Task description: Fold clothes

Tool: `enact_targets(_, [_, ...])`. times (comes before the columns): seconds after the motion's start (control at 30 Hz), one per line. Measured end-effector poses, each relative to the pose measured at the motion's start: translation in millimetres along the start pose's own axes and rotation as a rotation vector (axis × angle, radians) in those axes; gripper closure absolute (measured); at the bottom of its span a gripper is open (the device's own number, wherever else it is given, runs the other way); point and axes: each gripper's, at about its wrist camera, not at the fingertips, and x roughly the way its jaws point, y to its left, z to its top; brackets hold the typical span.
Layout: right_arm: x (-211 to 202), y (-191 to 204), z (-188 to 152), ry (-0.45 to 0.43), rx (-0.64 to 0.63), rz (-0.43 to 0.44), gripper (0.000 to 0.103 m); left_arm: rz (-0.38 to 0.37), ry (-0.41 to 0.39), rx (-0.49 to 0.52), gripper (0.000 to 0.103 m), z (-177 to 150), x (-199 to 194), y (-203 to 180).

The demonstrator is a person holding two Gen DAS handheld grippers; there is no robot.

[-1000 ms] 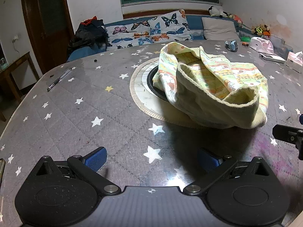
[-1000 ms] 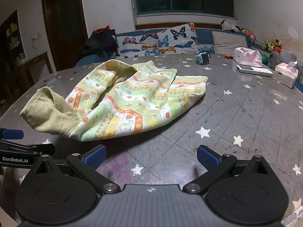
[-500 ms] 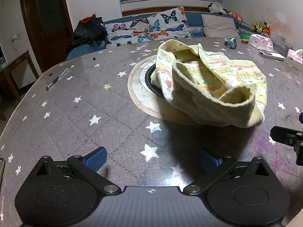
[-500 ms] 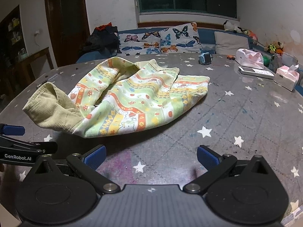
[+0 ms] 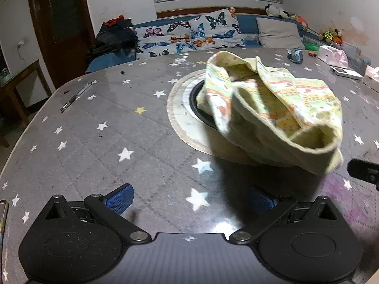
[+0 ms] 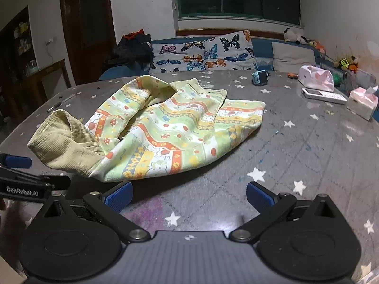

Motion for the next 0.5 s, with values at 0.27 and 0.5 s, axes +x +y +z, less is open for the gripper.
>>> enact_targets(0.27, [8,-6,20,0.005,-0.02,0.021,0.0,0.042,-0.023,-0.043,0.0,23,4,26])
enact_targets(0.5, [22,-10,50,-0.008,-0.048,0.026,0.0,0.045,-0.067,-0.036,0.0,53,6,30])
